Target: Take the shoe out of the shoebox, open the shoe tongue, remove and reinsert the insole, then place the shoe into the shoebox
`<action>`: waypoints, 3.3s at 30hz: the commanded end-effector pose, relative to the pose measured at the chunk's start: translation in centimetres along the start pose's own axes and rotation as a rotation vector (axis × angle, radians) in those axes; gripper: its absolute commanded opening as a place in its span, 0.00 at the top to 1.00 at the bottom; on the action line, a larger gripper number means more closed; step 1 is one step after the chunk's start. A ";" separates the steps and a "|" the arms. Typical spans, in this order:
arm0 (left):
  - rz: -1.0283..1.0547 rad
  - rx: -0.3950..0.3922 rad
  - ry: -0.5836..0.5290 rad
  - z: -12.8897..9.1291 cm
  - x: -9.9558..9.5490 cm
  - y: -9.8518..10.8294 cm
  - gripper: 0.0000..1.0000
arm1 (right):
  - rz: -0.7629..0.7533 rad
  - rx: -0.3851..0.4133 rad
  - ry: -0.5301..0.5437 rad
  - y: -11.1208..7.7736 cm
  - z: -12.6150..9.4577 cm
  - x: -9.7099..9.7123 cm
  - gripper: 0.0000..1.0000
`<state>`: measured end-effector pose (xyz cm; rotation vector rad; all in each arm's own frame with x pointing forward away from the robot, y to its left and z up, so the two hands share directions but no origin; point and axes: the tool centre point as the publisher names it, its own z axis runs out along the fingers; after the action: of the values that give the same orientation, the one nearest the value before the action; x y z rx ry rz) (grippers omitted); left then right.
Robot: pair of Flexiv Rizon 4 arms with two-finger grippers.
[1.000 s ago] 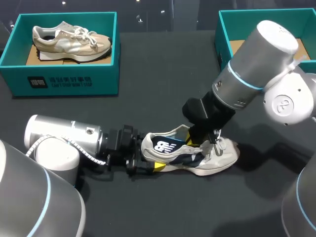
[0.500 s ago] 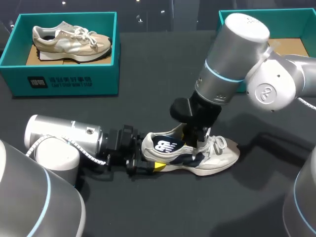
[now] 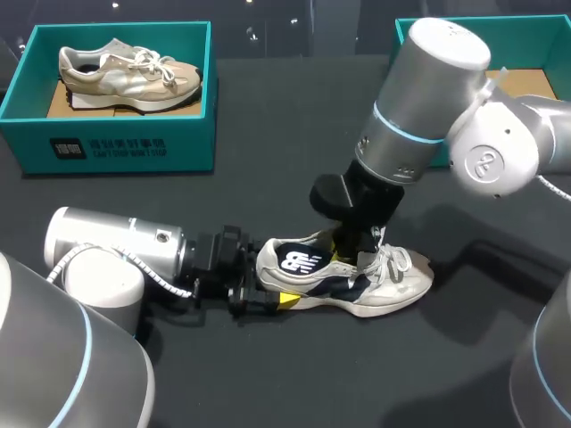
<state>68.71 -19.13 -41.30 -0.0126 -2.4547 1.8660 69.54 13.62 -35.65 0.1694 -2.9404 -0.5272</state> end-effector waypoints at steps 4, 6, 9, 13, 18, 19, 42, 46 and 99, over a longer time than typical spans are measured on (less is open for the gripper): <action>0.000 -0.002 0.000 0.0 0.1 0.2 1.00 | -0.038 -0.156 -0.018 -1.7 -0.9 0.8 1.00; 0.000 -0.002 0.000 0.0 0.1 0.2 1.00 | -0.044 -0.158 -0.014 -1.7 -0.9 0.8 1.00; 0.000 -0.002 0.000 0.0 0.1 0.2 1.00 | -0.065 -0.167 -0.019 -1.4 -1.3 0.8 1.00; 0.000 -0.002 0.000 0.0 0.1 0.2 1.00 | -0.105 -0.143 -0.022 0.0 -1.6 0.8 1.00; 0.000 -0.002 0.000 0.0 0.1 0.2 1.00 | -0.158 -0.098 0.000 2.8 -1.4 0.6 1.00; 0.000 -0.002 0.000 0.0 0.1 0.2 1.00 | -0.159 -0.098 0.000 3.3 -1.4 0.5 1.00; 0.000 -0.002 0.000 0.0 0.1 0.2 1.00 | 0.070 -0.106 0.132 4.8 -1.4 -0.4 0.60; 0.000 -0.002 0.000 0.0 0.1 0.2 1.00 | 0.144 -0.116 0.199 4.5 -1.4 -0.5 0.57; 0.000 -0.002 0.000 0.0 0.1 0.2 1.00 | 0.078 -0.302 0.173 11.3 -2.2 3.0 1.00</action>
<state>68.65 -19.08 -41.36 -0.0134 -2.4555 1.8649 67.32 22.32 -31.16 -0.0145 -2.5527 -0.8564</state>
